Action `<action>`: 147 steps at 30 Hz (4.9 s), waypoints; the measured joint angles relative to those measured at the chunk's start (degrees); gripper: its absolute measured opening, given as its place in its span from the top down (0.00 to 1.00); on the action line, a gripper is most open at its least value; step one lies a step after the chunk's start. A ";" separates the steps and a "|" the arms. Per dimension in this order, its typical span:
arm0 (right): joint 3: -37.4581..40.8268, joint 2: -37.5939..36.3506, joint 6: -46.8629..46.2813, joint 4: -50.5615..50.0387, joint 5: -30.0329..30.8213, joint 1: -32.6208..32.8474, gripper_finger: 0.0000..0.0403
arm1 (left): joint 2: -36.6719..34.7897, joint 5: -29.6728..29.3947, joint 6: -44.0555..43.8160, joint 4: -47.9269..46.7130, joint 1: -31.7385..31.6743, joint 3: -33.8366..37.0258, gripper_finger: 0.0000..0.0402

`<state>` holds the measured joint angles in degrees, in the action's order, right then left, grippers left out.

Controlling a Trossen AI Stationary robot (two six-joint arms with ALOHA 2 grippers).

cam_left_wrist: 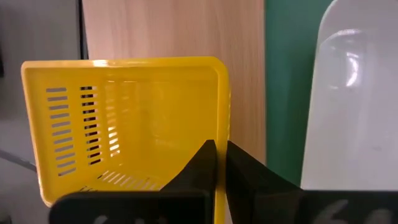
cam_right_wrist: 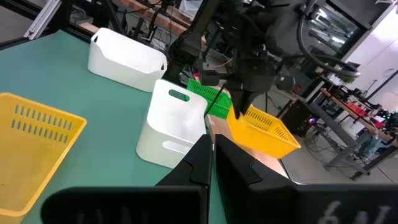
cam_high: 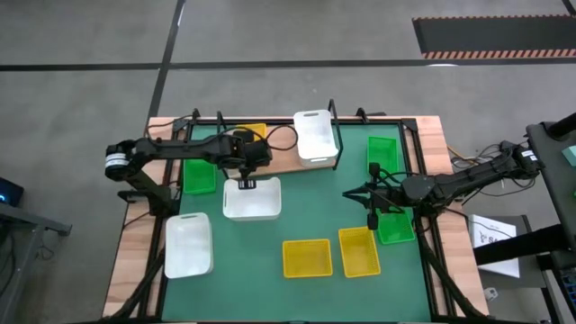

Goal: Stack baskets on shelf by color
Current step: Put the left yellow bin on the shelf, then stack the bottom white bin on the white bin on the shelf

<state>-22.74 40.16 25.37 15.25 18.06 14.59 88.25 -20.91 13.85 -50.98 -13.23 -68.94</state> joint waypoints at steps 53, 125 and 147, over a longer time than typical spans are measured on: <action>0.00 0.00 0.78 0.00 0.00 0.00 0.97 | 4.84 -1.29 -23.93 17.51 -1.70 -3.25 0.80; 0.00 0.00 -0.82 0.02 -0.02 0.00 0.97 | -4.31 10.40 -91.85 0.46 44.48 -5.27 0.80; 0.00 0.00 -1.37 -0.04 -0.02 0.00 0.97 | 0.38 37.49 -89.34 -15.24 66.40 -5.73 0.76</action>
<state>-22.74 40.16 24.00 15.20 18.04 14.59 88.63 16.58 -75.49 -66.22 53.17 -74.67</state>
